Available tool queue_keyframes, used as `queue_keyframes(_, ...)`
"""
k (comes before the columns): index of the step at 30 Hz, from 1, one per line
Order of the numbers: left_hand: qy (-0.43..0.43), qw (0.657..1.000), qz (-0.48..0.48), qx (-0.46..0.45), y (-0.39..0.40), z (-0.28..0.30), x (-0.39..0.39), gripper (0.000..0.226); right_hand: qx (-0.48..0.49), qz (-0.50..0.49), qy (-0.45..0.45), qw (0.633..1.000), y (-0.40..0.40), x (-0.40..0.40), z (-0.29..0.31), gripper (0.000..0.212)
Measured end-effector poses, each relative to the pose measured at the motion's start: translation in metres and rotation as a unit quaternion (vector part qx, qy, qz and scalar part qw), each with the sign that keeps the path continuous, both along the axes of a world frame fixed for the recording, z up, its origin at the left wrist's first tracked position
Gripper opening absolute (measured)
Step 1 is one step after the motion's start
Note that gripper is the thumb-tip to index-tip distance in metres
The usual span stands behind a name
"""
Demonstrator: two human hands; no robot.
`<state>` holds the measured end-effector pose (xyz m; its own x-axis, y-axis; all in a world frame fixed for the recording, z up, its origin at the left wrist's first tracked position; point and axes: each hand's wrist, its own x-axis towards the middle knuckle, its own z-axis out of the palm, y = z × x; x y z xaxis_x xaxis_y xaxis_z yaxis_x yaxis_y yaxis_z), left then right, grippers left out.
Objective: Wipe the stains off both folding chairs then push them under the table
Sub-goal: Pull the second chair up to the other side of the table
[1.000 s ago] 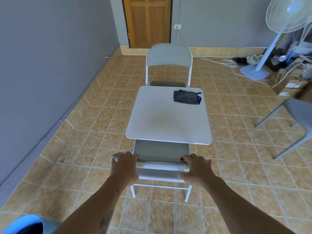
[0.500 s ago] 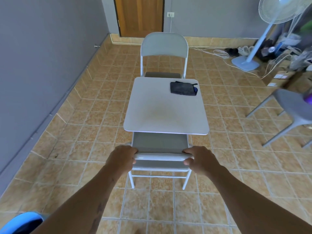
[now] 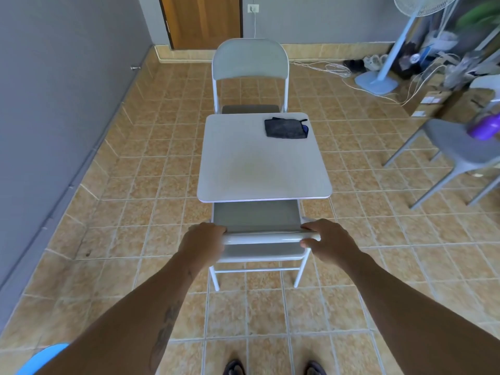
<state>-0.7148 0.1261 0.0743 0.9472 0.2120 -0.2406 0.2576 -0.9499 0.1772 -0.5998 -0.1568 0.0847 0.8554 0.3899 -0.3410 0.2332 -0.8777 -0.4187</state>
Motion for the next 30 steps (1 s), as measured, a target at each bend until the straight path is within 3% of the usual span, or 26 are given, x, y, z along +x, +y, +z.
queue_keyframes(30, 0.009, 0.995, 0.066, -0.068, -0.009, 0.002, -0.001, 0.031, 0.038, -0.013, 0.062, 0.997, -0.003, 0.009, 0.007, 0.060)
